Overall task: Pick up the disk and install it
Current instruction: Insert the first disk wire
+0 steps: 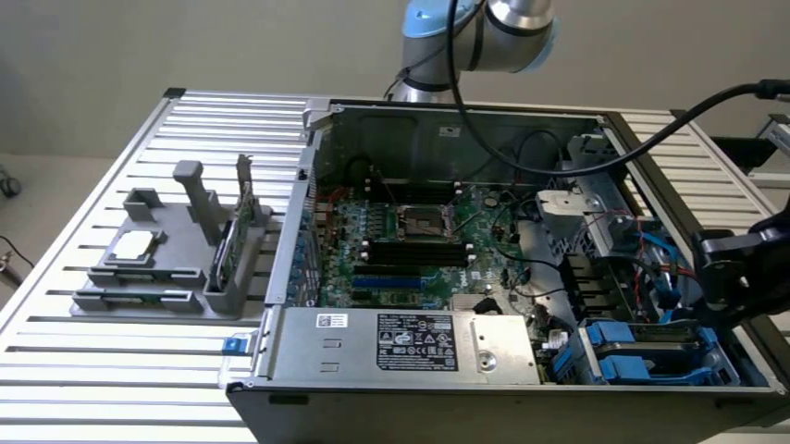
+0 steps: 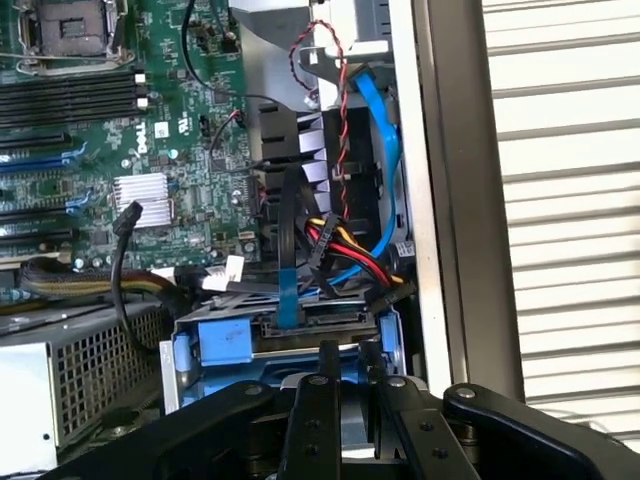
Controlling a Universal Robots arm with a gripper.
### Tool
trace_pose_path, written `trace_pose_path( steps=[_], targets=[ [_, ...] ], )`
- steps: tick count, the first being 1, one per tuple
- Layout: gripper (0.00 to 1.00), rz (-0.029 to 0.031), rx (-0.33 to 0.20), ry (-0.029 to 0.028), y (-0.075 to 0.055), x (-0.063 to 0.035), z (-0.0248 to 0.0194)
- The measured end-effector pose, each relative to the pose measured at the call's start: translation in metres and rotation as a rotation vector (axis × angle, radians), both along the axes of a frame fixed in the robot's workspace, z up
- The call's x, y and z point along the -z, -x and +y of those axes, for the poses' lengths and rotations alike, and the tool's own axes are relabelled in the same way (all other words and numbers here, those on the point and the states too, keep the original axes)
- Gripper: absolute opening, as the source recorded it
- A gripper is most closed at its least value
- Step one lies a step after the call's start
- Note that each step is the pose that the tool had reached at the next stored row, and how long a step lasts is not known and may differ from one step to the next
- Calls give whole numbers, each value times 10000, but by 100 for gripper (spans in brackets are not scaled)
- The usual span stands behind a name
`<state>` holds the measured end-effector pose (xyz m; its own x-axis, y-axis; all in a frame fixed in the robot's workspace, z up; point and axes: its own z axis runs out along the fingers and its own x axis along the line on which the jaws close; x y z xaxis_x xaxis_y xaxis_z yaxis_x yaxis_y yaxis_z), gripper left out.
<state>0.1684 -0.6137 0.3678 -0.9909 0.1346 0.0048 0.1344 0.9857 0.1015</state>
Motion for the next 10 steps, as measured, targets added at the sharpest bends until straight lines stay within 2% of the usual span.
trace_pose_path(
  steps=[10],
  targets=[
    [22, 214, 1306, -1, 0, 21, 0]
  ],
)
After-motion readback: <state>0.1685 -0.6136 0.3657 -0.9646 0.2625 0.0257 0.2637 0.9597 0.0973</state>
